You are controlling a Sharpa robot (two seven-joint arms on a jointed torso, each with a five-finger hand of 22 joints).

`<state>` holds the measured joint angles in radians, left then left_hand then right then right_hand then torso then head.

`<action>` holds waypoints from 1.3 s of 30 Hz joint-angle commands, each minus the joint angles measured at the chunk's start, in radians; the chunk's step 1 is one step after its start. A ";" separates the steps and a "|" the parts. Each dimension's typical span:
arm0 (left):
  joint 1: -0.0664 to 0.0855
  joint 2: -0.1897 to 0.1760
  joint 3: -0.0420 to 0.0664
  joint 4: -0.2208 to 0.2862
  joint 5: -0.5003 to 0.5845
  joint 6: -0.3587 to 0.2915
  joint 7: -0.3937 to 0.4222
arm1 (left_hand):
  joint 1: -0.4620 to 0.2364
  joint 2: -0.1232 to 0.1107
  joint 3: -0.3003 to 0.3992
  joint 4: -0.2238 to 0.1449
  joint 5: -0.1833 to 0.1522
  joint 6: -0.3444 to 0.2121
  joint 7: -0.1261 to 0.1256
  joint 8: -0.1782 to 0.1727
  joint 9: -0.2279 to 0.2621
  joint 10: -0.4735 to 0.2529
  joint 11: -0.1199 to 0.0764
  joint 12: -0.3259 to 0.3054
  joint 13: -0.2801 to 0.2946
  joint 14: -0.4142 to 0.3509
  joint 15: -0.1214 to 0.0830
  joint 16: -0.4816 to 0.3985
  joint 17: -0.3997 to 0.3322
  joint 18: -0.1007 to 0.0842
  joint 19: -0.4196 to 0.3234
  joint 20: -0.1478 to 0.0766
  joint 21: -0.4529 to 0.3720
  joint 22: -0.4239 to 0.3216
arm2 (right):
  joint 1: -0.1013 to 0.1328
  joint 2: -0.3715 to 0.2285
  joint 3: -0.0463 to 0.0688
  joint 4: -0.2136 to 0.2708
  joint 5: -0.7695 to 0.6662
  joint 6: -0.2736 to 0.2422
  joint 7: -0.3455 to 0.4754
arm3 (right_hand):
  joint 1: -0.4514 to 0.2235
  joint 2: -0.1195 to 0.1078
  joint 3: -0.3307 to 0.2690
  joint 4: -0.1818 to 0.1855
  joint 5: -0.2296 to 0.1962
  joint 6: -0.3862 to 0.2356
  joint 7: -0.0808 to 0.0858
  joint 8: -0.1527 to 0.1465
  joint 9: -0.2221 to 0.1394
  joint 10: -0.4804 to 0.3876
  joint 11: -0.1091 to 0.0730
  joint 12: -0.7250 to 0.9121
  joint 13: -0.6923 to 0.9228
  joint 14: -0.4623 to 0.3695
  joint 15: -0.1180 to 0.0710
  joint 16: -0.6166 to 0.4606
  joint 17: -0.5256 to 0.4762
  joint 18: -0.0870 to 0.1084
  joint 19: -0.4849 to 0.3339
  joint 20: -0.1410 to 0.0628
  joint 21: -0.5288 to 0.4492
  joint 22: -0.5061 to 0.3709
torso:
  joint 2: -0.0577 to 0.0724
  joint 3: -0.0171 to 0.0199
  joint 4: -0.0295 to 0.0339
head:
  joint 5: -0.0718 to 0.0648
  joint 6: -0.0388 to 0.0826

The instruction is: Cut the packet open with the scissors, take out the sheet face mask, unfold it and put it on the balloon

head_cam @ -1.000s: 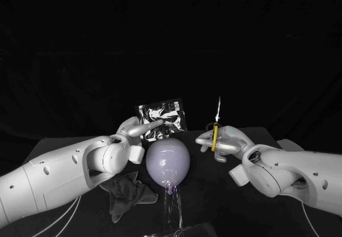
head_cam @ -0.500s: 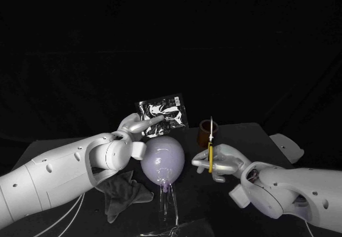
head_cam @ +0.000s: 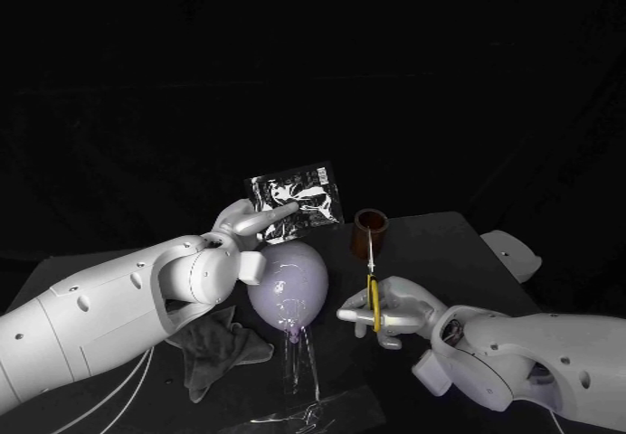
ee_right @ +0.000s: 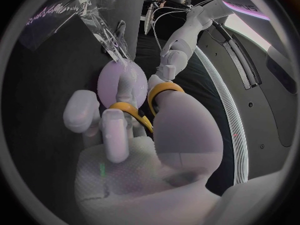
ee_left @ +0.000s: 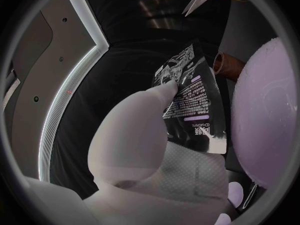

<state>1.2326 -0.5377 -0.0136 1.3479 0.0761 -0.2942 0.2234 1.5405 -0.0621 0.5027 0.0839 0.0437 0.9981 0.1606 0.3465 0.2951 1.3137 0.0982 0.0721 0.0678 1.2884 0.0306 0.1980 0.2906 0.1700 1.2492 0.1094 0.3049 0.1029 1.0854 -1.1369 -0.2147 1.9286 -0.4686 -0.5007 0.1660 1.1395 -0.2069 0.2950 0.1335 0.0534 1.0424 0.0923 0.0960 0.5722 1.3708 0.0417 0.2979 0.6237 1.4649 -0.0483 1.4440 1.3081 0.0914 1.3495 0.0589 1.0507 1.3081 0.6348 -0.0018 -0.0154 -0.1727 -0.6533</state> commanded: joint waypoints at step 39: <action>0.011 0.003 0.002 0.040 -0.010 0.096 -0.057 | -0.004 0.009 0.010 -0.002 0.004 -0.010 -0.001 0.009 0.097 0.016 -0.011 -0.004 -0.001 -0.002 0.000 -0.001 0.004 0.010 0.002 0.000 0.005 -0.001 | -0.020 0.016 0.001 0.014 0.042 0.096 0.017 | 0.096 0.073 -0.470 0.159 -0.004 -0.342 0.116 -0.002 -0.058 -0.261 0.091 -0.236 -0.369 0.006 0.099 -0.034 -0.069 0.034 -0.072 0.091 -0.145 0.053 | -0.001 -0.0042 0.0033 | -0.016 -0.047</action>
<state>1.2419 -0.5359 -0.0132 1.3836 0.0708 -0.2293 0.1641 1.5358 -0.0672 0.5052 0.0812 0.0446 0.9928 0.1554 0.3517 0.2952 1.3135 0.0979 0.0647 0.0663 1.2864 0.0331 0.1974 0.2932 0.1604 1.2490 0.1095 0.3048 0.1024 1.0658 -1.1223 -0.2145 1.9424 -0.4251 -0.4243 0.1747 1.2331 -0.1381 -0.1673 0.2920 0.0523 0.7085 0.1878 0.0924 0.5150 1.1126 0.1324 0.0629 0.2543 1.4665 0.0467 1.4112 1.2363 0.1102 1.2749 0.1453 0.9079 1.3079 0.6344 -0.0059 -0.0124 -0.1879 -0.7019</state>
